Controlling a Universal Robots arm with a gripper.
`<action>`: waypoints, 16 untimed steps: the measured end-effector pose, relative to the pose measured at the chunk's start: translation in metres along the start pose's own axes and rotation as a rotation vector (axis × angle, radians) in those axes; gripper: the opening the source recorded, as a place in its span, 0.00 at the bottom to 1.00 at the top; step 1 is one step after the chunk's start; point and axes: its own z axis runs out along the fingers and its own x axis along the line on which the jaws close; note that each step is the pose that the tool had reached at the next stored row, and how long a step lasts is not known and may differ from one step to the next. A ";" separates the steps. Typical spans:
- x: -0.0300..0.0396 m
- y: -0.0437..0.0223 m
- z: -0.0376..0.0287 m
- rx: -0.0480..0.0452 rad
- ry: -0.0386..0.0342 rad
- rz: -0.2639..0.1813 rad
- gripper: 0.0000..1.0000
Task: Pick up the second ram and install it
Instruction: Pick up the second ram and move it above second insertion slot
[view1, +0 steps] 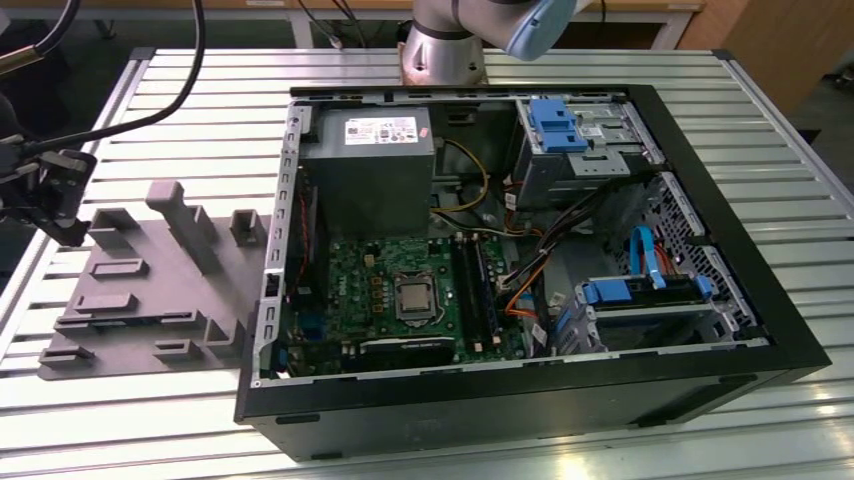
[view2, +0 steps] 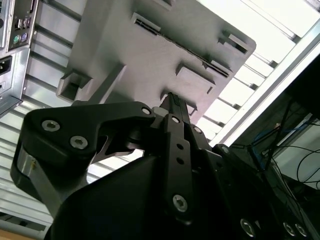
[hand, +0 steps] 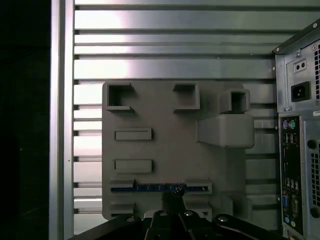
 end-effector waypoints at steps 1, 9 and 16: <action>0.0000 0.0000 0.0000 -0.0002 0.0003 -0.006 0.11; 0.0000 0.0000 0.0001 -0.0017 0.0031 -0.066 0.11; 0.0000 0.0000 0.0001 -0.0031 0.0059 -0.125 0.11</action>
